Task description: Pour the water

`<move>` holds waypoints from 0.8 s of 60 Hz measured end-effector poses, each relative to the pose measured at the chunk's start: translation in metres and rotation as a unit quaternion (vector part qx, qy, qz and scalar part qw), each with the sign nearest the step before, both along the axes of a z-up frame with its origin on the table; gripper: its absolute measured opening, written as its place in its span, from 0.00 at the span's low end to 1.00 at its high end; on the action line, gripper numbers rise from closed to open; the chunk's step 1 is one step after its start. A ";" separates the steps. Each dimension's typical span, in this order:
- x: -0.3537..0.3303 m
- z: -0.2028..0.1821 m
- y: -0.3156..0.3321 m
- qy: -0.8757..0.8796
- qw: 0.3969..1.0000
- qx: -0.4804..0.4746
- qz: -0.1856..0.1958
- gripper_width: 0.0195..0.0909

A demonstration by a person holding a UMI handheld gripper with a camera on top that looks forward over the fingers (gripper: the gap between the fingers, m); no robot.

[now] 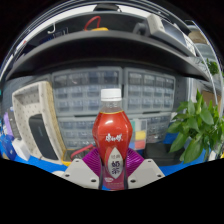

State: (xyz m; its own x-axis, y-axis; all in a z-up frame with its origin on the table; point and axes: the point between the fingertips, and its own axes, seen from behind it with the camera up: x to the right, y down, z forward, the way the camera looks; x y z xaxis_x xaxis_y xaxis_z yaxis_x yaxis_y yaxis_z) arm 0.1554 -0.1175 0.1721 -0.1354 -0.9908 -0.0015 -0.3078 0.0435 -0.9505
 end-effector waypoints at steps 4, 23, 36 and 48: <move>0.002 -0.024 -0.015 0.004 1.000 -0.002 -0.003 0.13; -0.012 -0.086 -0.041 -0.023 0.999 0.038 -0.022 0.14; -0.011 -0.086 -0.041 -0.025 0.999 0.031 -0.016 0.28; -0.028 -0.099 -0.041 0.013 0.998 0.044 -0.044 0.78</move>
